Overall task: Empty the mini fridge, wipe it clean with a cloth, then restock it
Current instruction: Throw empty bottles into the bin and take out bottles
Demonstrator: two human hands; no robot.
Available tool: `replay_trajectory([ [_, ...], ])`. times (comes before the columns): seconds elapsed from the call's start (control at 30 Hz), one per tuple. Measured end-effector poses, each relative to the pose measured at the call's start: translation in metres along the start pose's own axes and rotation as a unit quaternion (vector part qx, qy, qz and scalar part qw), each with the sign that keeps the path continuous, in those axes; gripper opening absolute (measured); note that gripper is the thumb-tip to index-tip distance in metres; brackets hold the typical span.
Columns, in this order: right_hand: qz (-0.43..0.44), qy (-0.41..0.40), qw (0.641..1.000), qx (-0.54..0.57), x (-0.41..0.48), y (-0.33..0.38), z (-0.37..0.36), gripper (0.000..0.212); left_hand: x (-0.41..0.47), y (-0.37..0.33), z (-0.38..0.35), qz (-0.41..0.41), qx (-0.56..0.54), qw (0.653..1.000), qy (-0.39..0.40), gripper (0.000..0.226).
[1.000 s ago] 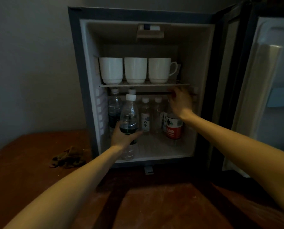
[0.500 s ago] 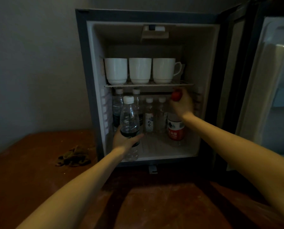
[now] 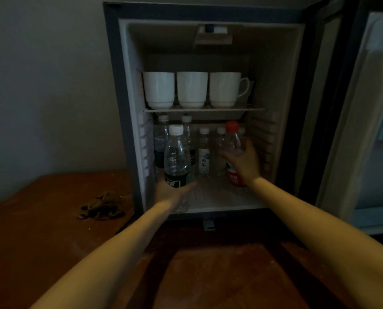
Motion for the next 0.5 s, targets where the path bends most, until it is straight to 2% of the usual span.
replay_trajectory([
  [0.23,-0.032,-0.029,0.999,0.024,-0.003,-0.017,0.002,0.068,-0.003,0.002,0.000,0.008,-0.001,1.000,-0.003,0.056],
  [0.33,-0.052,-0.042,0.998,0.022,-0.004,-0.028,0.006,0.045,-0.003,0.005,-0.001,0.025,-0.010,1.000,0.006,0.049],
  [0.43,-0.055,-0.054,0.997,0.021,-0.005,-0.036,0.009,0.060,-0.002,0.007,-0.001,0.013,0.007,1.000,-0.003,0.056],
  [0.5,-0.059,-0.044,0.997,0.008,-0.008,-0.045,0.011,0.063,-0.001,0.010,-0.002,0.019,0.010,1.000,-0.009,0.062],
])
Point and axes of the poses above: each hand's wrist, its own x-axis towards the middle knuckle, its own z-axis out of the back of the hand, y = z × x, the point moved 2 cm from there along x, towards the middle knuckle, and after that the axes turned 9 degrees about -y, right-handed, at the moved point
